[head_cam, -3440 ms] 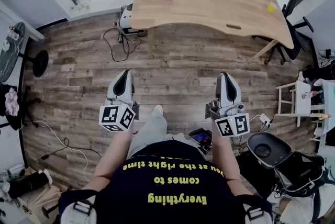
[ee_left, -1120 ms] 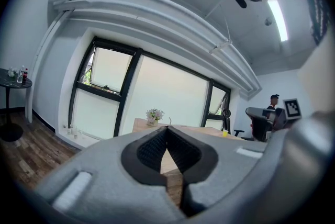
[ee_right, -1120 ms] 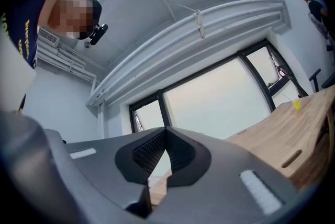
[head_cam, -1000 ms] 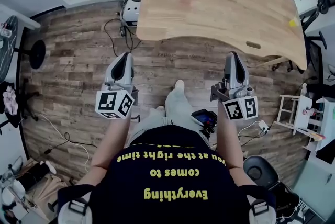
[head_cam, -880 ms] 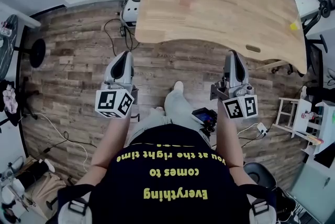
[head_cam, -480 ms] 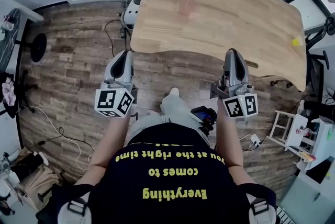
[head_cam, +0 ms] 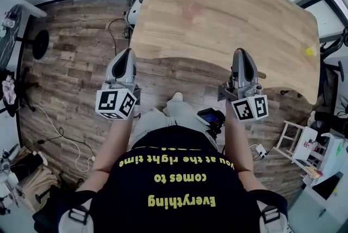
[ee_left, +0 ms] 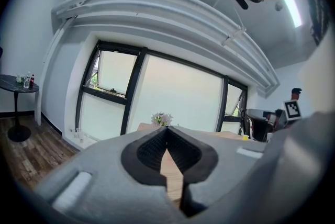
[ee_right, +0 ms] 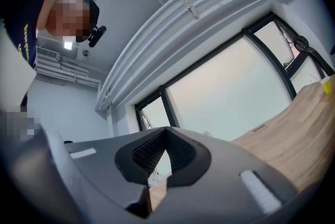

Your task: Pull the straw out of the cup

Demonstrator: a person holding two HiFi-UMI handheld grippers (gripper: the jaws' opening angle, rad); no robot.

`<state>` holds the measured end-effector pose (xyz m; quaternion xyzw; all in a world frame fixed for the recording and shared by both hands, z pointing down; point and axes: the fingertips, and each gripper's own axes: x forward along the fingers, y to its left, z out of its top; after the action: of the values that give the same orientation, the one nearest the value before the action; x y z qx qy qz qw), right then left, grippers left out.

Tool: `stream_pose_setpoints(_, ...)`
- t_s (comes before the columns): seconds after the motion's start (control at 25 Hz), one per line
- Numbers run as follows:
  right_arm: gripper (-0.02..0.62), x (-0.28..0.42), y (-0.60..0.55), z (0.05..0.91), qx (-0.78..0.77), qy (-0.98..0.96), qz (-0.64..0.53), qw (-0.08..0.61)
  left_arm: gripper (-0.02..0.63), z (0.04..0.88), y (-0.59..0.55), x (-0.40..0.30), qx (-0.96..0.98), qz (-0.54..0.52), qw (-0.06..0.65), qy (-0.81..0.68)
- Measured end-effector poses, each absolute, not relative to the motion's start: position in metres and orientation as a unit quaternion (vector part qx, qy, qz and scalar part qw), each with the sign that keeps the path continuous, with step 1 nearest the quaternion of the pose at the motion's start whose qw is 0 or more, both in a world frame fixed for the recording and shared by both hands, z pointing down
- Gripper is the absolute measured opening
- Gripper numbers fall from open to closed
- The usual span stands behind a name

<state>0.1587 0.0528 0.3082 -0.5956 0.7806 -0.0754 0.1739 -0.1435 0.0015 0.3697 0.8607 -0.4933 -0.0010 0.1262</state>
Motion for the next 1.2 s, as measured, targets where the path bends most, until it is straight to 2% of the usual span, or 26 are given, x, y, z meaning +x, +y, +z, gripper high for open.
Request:
stream_pose_setpoints(0.76, 0.006, 0.181, 0.031, 0.328, -0.59, 0.782, -0.104, 0.172, 0.0, 0.381, -0.017, -0.121, 0.858, 0.02, 0.137, -0.495)
stream_pose_setpoints(1.2, 0.006, 0.187, -0.013, 0.318, -0.601, 0.778, -0.087, 0.163, 0.0, 0.378, -0.087, -0.097, 0.877, 0.008, 0.134, -0.462)
